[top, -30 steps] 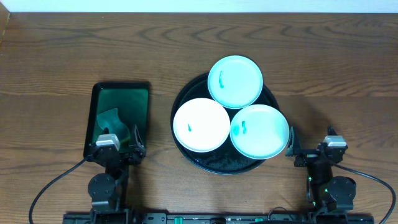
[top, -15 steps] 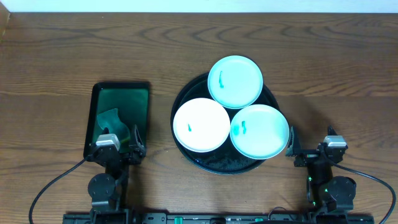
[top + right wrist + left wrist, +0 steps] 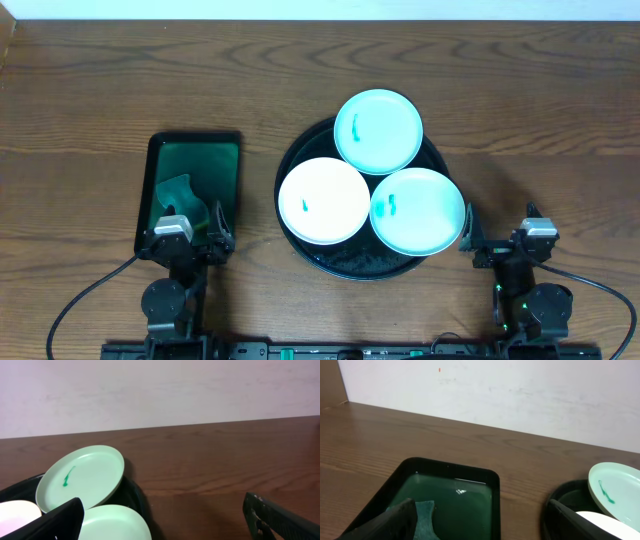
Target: Clean dirty plates on tray and stack at the side
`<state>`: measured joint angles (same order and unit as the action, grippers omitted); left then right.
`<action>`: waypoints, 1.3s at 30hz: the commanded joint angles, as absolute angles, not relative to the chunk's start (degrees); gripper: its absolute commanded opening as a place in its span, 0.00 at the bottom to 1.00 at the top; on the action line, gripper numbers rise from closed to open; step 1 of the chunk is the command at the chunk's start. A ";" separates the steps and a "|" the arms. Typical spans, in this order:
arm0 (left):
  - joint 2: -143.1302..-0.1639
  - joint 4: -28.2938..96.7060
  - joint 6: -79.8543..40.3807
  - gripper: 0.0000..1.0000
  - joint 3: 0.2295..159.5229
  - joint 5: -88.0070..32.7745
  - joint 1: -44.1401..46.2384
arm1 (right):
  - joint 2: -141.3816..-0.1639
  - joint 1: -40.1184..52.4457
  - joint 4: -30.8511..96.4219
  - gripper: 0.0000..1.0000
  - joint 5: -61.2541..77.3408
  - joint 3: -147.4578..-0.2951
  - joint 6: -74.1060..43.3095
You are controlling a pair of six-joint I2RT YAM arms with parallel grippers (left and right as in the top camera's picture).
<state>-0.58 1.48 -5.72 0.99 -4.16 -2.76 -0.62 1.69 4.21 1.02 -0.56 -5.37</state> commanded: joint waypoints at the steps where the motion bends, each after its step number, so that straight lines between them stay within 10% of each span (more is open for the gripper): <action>1: -0.34 3.73 -4.75 0.82 0.23 -5.17 -2.44 | -0.34 2.35 4.27 0.99 0.45 -0.32 -4.40; 22: -0.64 -28.05 -15.55 0.82 2.66 -21.12 -2.44 | -0.38 2.31 -14.33 0.99 12.99 -0.32 -27.18; 29: -18.50 -1.43 -7.92 0.82 25.41 -7.81 -2.46 | -1.37 2.31 -27.62 0.99 3.68 -5.23 -27.57; 39: -64.79 41.39 -3.03 0.82 68.82 -7.79 -3.01 | -40.32 2.33 22.15 0.99 22.17 -53.23 -14.24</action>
